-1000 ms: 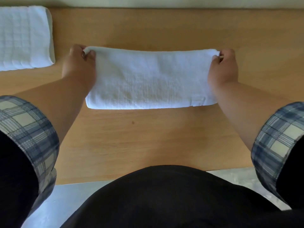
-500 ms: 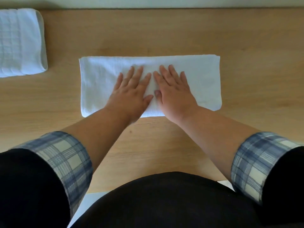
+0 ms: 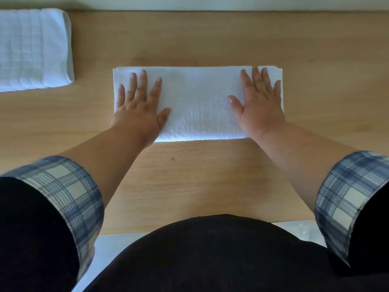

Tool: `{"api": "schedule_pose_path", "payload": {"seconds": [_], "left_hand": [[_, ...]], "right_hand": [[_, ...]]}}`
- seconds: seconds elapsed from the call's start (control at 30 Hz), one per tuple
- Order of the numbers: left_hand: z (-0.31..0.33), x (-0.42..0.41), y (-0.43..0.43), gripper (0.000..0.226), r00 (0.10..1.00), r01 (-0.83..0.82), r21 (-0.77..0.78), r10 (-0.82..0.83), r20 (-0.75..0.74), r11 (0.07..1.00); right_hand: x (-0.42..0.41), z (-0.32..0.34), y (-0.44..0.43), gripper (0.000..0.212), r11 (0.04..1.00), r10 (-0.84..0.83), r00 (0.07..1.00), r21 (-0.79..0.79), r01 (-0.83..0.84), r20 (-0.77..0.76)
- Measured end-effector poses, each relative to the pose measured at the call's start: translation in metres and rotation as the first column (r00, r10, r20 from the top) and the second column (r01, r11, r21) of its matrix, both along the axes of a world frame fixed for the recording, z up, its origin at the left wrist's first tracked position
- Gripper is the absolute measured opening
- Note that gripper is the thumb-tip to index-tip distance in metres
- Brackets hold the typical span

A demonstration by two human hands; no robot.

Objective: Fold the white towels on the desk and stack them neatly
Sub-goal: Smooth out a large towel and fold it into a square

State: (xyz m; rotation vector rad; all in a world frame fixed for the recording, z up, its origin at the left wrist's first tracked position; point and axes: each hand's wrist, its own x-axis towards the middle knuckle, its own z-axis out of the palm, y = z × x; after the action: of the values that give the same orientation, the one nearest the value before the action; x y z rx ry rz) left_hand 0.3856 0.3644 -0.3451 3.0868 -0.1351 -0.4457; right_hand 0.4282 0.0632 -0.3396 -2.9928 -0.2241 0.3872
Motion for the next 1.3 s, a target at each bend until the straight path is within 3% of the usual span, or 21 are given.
{"api": "schedule_pose_path", "payload": {"seconds": [0.07, 0.13, 0.3, 0.63, 0.77, 0.93, 1.3], "left_hand": [[-0.001, -0.015, -0.006, 0.069, 0.996, 0.087, -0.050, -0.089, -0.022, 0.995], [-0.006, -0.029, 0.000, 0.069, 0.996, 0.067, -0.030, -0.068, -0.052, 0.997], [-0.009, -0.044, 0.038, 0.074, 0.998, 0.025, 0.042, -0.023, -0.053, 0.999], [0.015, -0.073, 0.050, 0.085, 0.986, 0.064, 0.238, -0.024, -0.167, 0.969], [0.030, -0.099, 0.044, 0.082, 0.971, 0.136, 0.216, -0.086, -0.225, 0.967], [0.046, -0.124, 0.048, 0.083, 0.951, 0.154, 0.238, -0.078, -0.299, 0.959], [0.075, -0.145, 0.033, 0.081, 0.956, 0.244, 0.230, -0.194, -0.220, 0.942]], "right_hand": [[-0.022, 0.001, 0.012, 0.074, 0.989, 0.137, 0.990, 0.049, -0.138, 0.020], [-0.044, -0.005, 0.010, 0.072, 0.973, 0.231, 0.973, 0.018, -0.230, -0.022], [-0.060, -0.015, -0.036, 0.083, 0.967, 0.232, 0.972, -0.096, -0.234, -0.035], [-0.088, 0.008, -0.049, 0.091, 0.971, -0.098, 0.983, -0.230, 0.060, -0.154], [-0.121, 0.024, -0.031, 0.088, 0.967, -0.050, 0.968, -0.254, -0.015, -0.247], [-0.141, 0.047, -0.029, 0.091, 0.948, -0.248, 0.909, -0.275, 0.158, -0.334], [-0.164, 0.067, 0.004, 0.081, 0.973, 0.036, 0.963, -0.209, -0.094, -0.266]]}}
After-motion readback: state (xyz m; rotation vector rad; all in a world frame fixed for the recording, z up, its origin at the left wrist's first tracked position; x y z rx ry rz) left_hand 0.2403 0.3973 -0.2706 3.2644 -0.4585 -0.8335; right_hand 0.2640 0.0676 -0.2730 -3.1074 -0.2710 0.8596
